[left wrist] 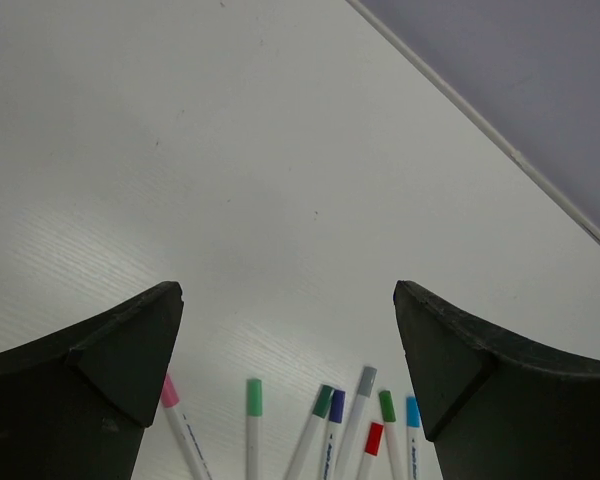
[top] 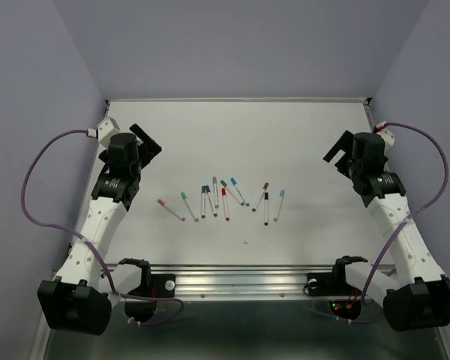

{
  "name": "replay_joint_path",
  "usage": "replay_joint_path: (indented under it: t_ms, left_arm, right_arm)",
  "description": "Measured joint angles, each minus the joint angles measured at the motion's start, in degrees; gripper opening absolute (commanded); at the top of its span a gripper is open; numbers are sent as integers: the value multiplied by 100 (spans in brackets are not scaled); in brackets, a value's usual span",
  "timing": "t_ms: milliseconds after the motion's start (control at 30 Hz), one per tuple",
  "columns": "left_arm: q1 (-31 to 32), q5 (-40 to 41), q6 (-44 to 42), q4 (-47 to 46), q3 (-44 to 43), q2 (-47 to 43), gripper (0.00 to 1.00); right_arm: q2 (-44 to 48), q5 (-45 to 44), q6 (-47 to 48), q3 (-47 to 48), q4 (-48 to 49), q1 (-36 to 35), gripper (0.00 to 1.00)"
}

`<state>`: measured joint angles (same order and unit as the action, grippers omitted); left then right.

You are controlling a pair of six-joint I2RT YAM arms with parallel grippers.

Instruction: Open the pen caps

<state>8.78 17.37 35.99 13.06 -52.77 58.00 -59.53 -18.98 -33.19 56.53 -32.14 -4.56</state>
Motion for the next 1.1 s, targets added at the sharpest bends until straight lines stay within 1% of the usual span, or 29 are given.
replay_joint_path:
  t_ms: [200, 300, 400, 433, 533, 633, 767, 1000, 1100]
  left_arm:
    - [0, -46, -20, -37, -74, 63, 99]
    - [0, -35, -26, -59, -72, 63, 99]
    - [0, -31, -55, -79, -72, 66, 99]
    - [0, -31, -59, -83, -72, 66, 99]
    - [0, -28, -107, -136, -42, 81, 99]
    - [0, -24, -140, -166, -22, 144, 99]
    - [0, -20, -149, -168, -17, 214, 99]
    - [0, -20, -149, -173, -15, 247, 99]
    - [0, -20, -151, -170, -7, 264, 99]
  right_arm:
    - [378, 111, 85, -17, 90, 0, 100]
    - [431, 393, 186, -35, 155, 0, 100]
    - [240, 841, 313, -33, 190, 0, 100]
    - [68, 1049, 367, -33, 175, -2, 100]
    - [-363, 1318, 439, -33, 157, -122, 100]
    - [-872, 1283, 444, -85, 103, -610, 100]
    - [-1241, 1235, 306, -118, 9, -1185, 100]
    - [-2144, 857, -229, -149, -116, -2061, 100]
    - [-2468, 723, -468, -149, -256, -2302, 100]
